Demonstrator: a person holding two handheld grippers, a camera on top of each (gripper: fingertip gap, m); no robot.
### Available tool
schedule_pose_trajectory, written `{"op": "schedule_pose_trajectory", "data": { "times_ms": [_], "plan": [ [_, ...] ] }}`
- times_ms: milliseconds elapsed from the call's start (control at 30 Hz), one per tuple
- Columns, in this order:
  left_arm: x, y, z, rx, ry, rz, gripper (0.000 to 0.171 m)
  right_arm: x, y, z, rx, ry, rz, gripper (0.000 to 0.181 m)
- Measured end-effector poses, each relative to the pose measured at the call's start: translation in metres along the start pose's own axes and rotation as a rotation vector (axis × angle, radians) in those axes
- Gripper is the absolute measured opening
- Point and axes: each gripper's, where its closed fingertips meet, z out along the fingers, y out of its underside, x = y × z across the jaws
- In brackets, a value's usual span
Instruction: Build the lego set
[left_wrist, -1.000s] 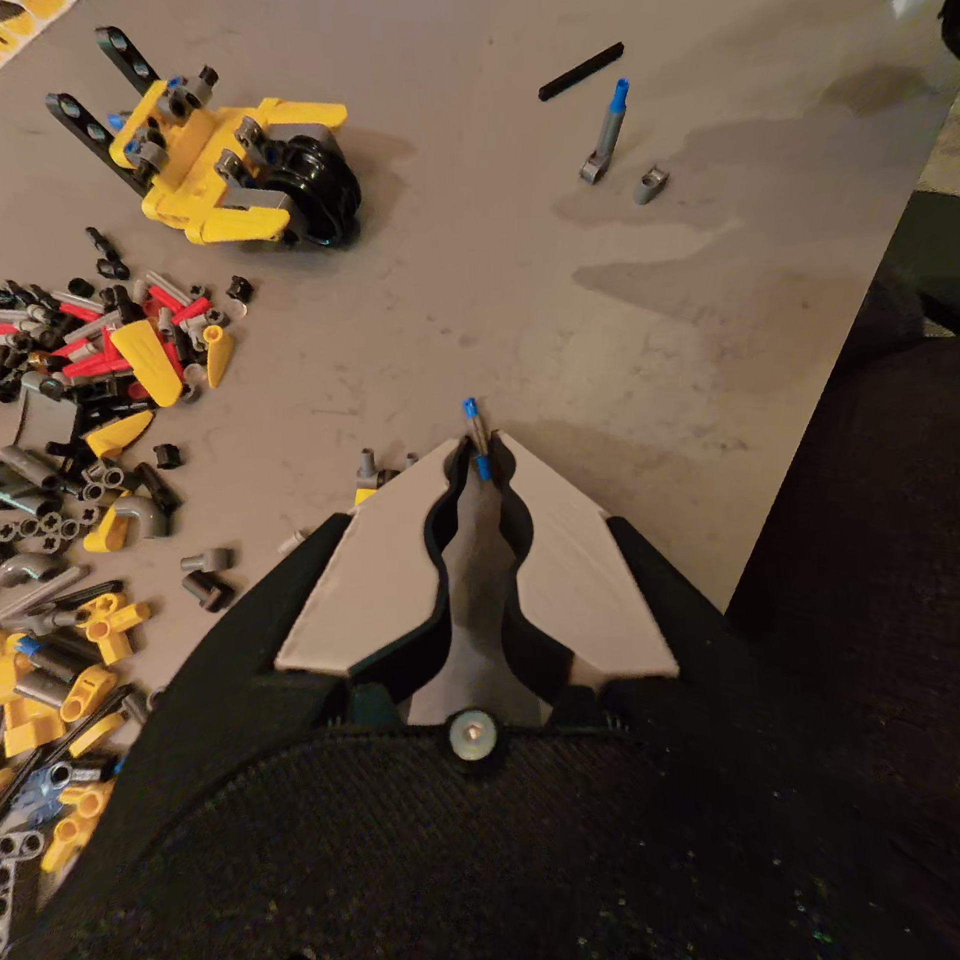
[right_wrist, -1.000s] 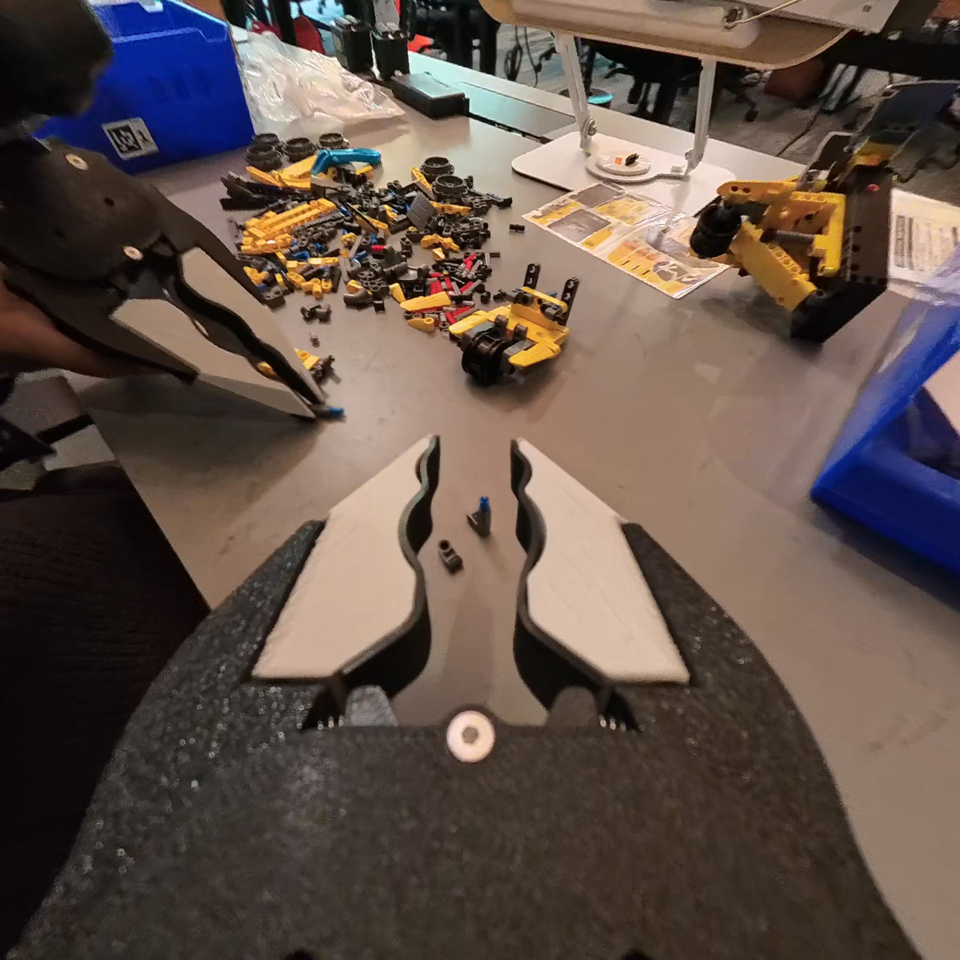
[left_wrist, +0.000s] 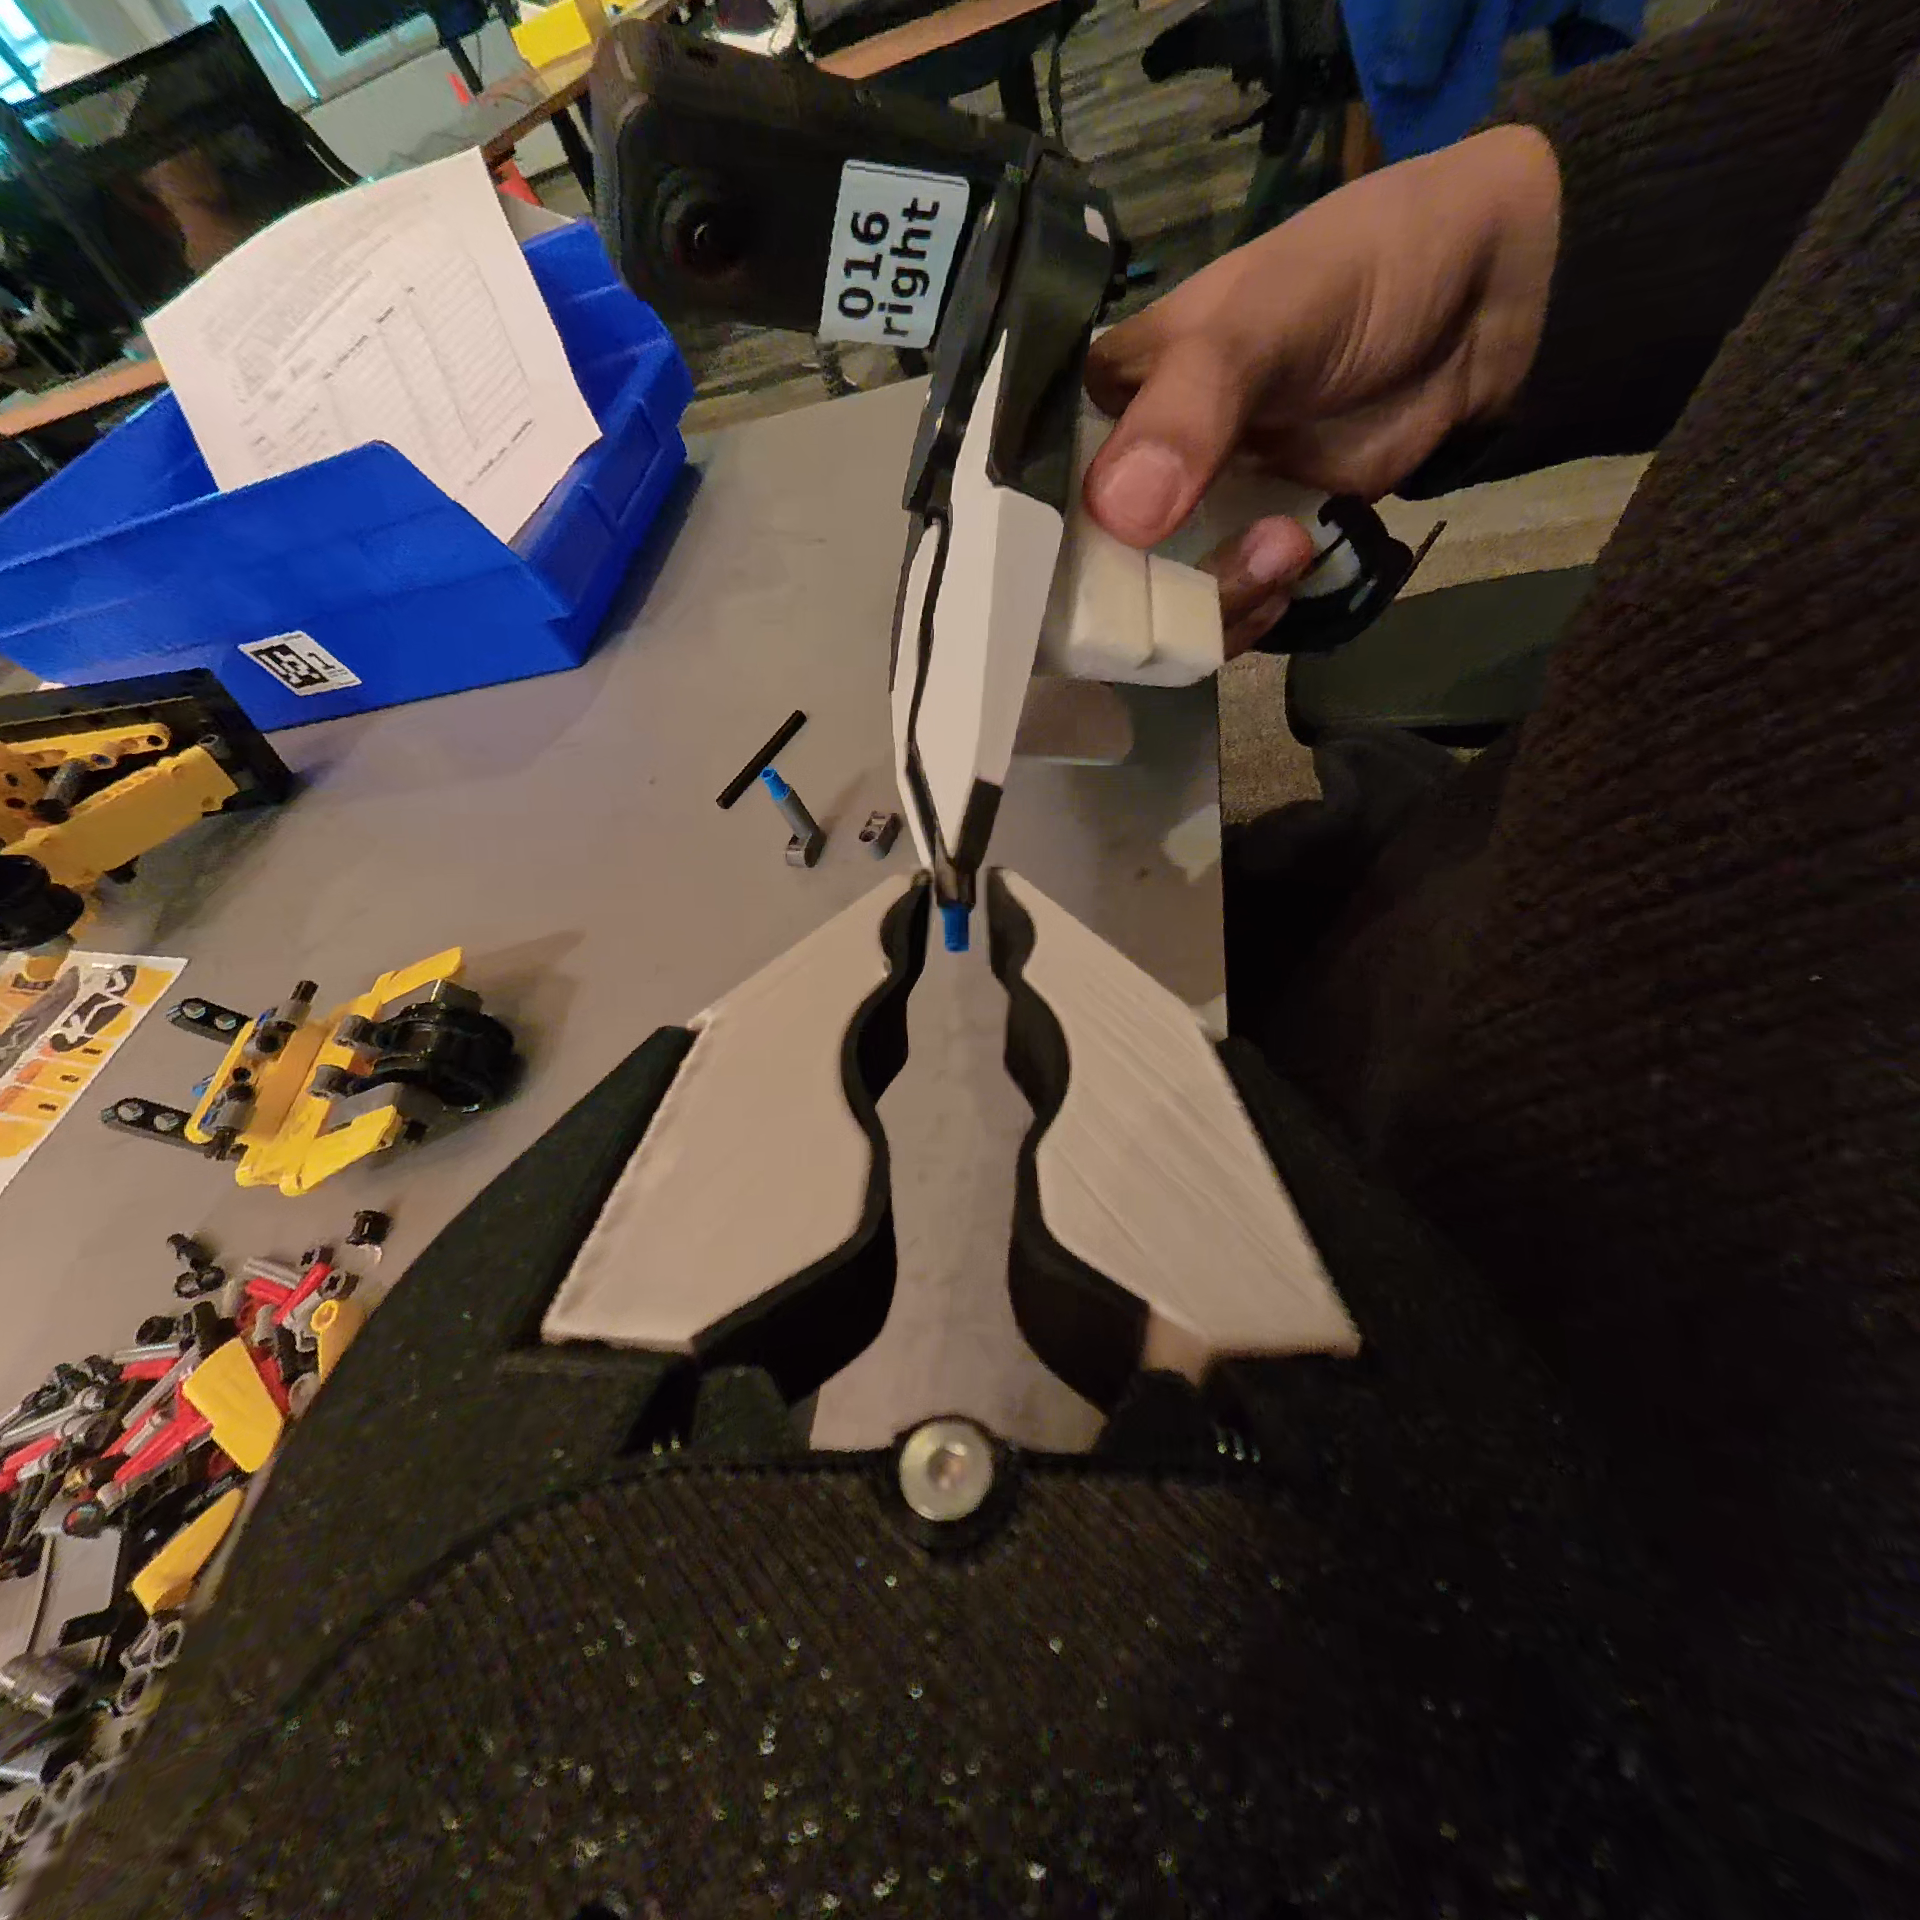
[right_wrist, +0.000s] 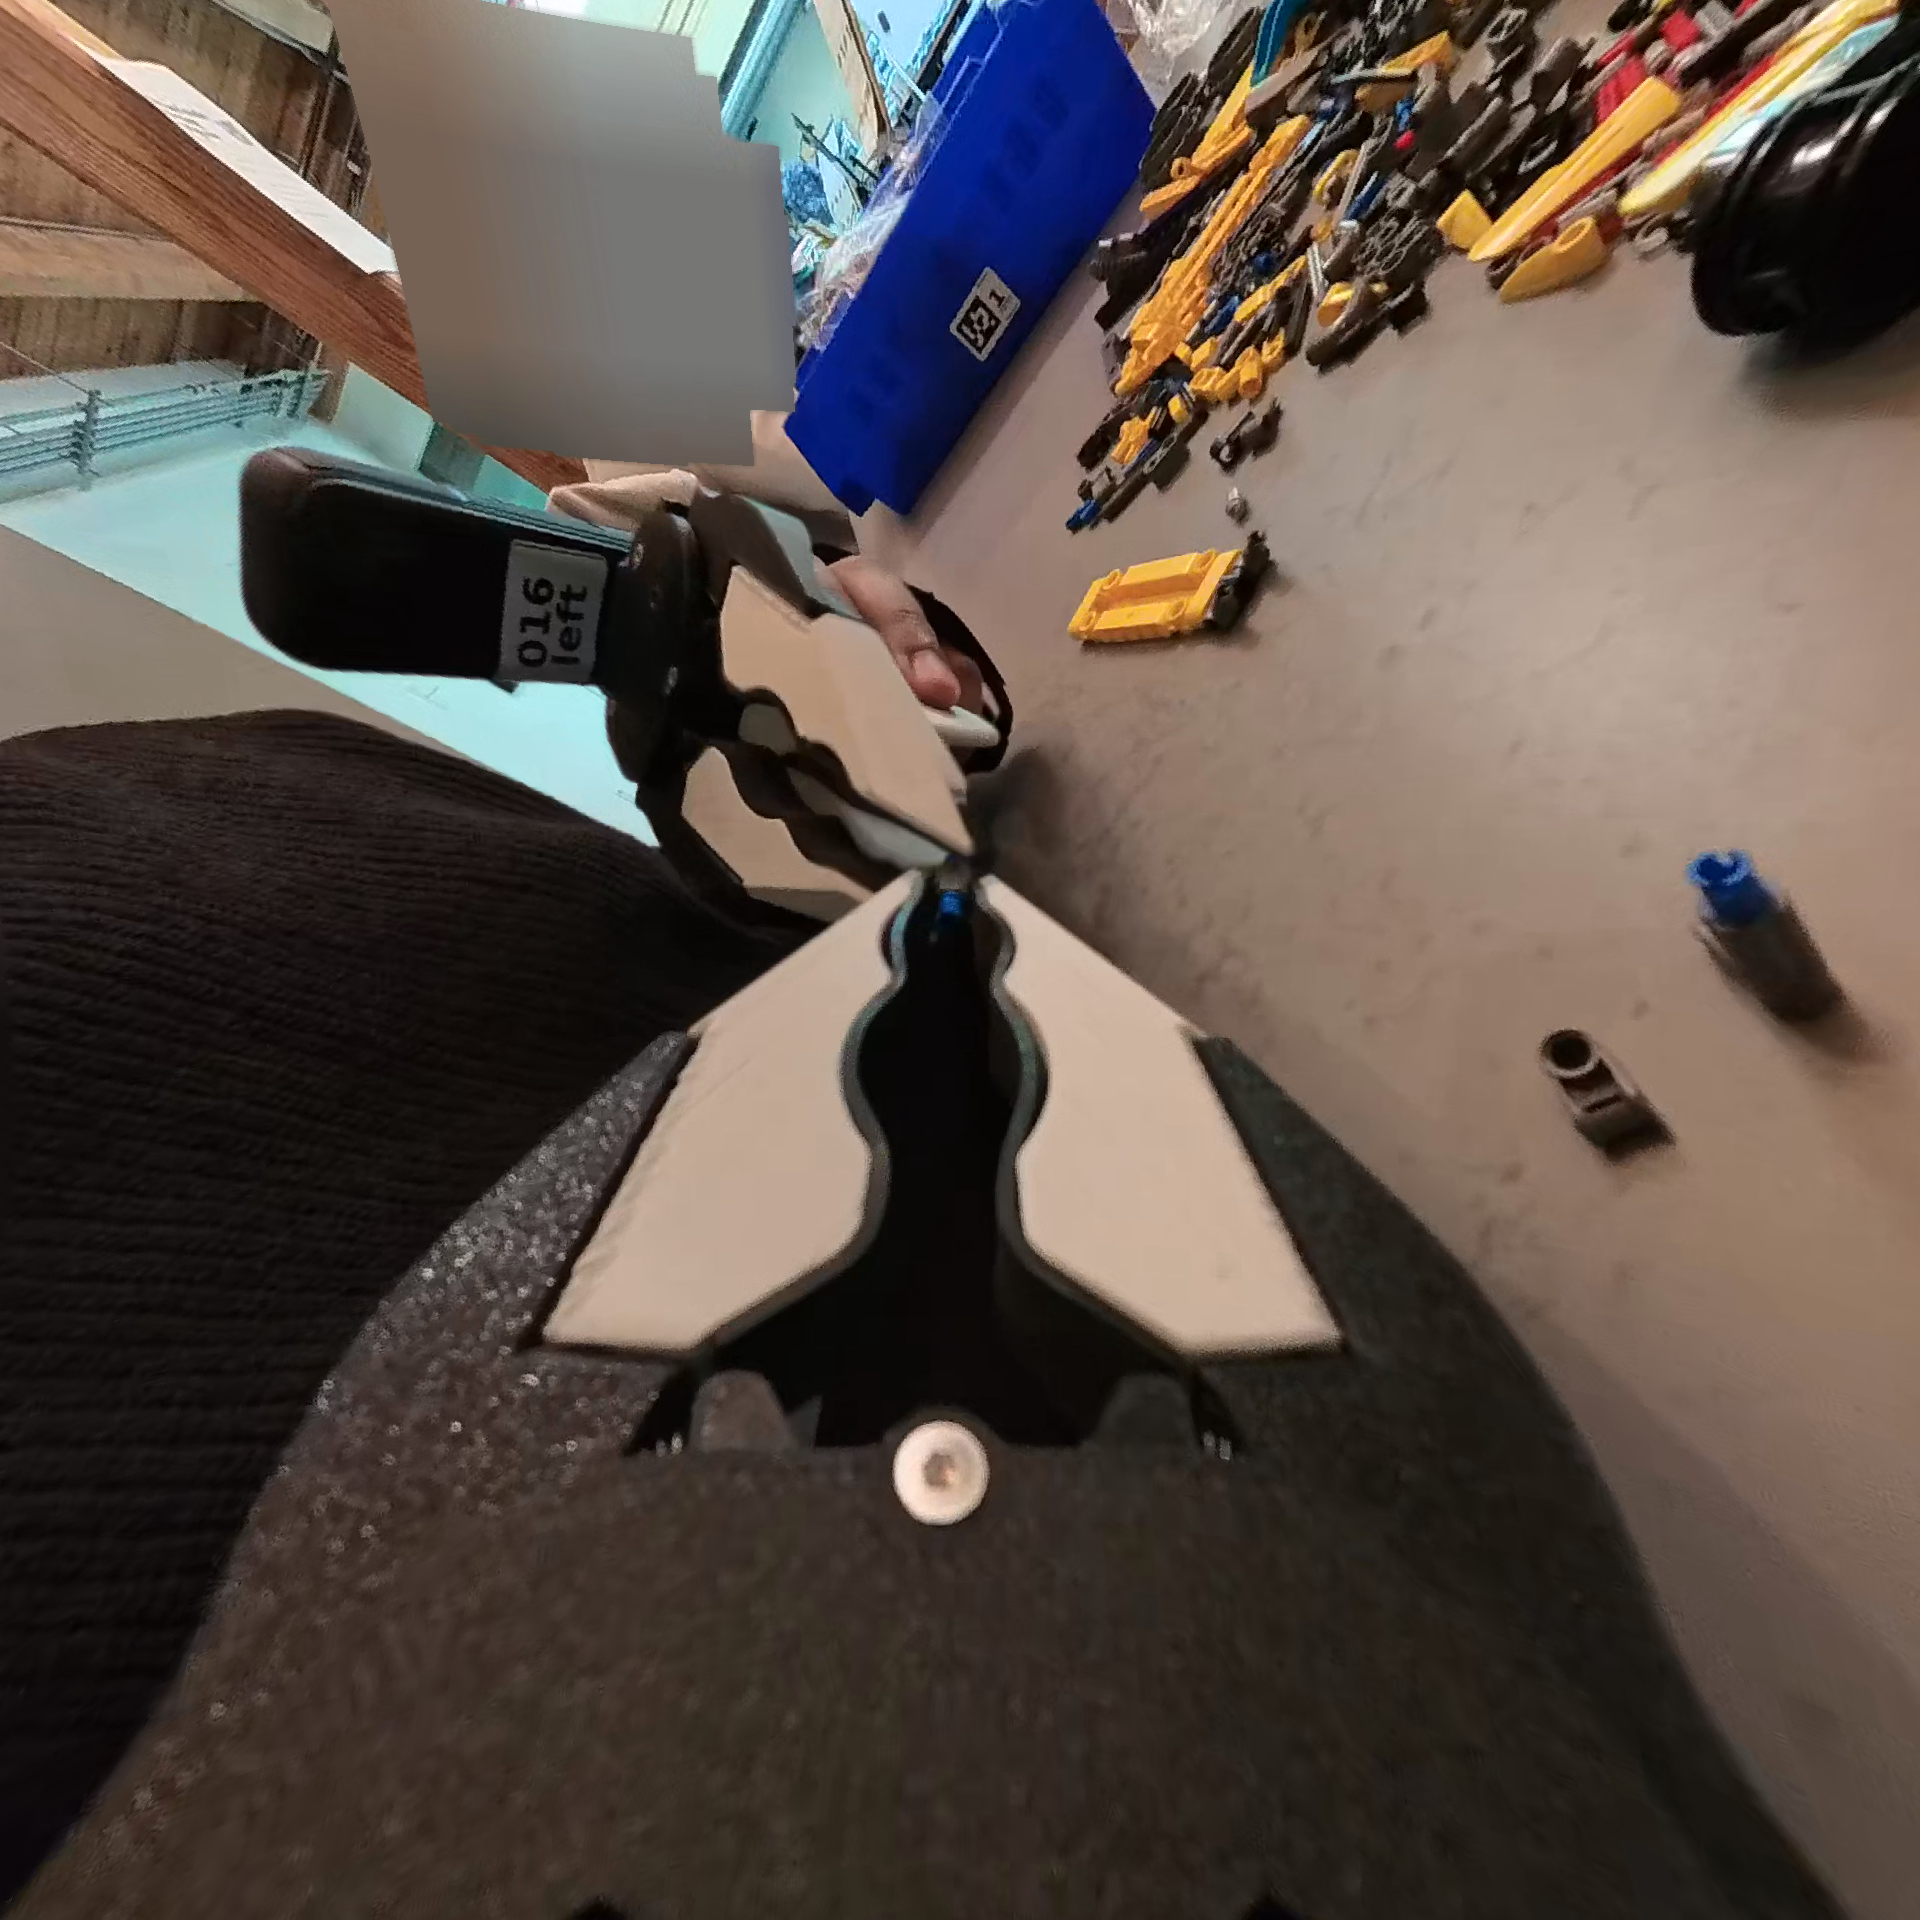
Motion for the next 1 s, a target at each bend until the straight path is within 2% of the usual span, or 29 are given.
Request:
{"op": "schedule_pose_trajectory", "data": {
  "times_ms": [33,133,200,300,433,533,633,900,1000],
  "plan": [
    [-0.001,0.000,-0.001,0.008,0.003,-0.016,0.017,-0.001,-0.002,-0.001,0.011,-0.001,-0.008,0.006],
    [-0.005,-0.002,-0.004,0.042,0.007,-0.081,0.023,-0.004,-0.006,-0.002,0.026,0.006,-0.041,0.006],
    [-0.007,-0.003,-0.006,0.063,0.017,-0.109,0.018,-0.004,-0.008,-0.002,0.029,0.020,-0.058,0.006],
    [-0.006,-0.009,-0.012,0.109,0.040,-0.129,0.001,-0.005,-0.007,-0.002,0.024,0.016,-0.060,0.007],
    [-0.006,-0.009,-0.014,0.114,0.046,-0.136,0.001,-0.007,-0.006,-0.001,0.027,0.004,-0.058,0.006],
    [-0.007,-0.007,-0.015,0.107,0.049,-0.135,0.009,-0.010,-0.010,-0.002,0.047,-0.011,-0.058,0.006],
    [-0.006,-0.007,-0.015,0.108,0.052,-0.130,0.001,-0.011,-0.011,-0.002,0.048,-0.020,-0.056,0.006],
    [-0.005,-0.008,-0.017,0.118,0.058,-0.125,0.001,-0.013,-0.009,0.001,0.046,-0.044,-0.055,0.012],
    [-0.004,-0.007,-0.016,0.110,0.059,-0.117,0.001,-0.012,-0.006,0.002,0.023,-0.028,-0.080,0.006]
  ]
}}
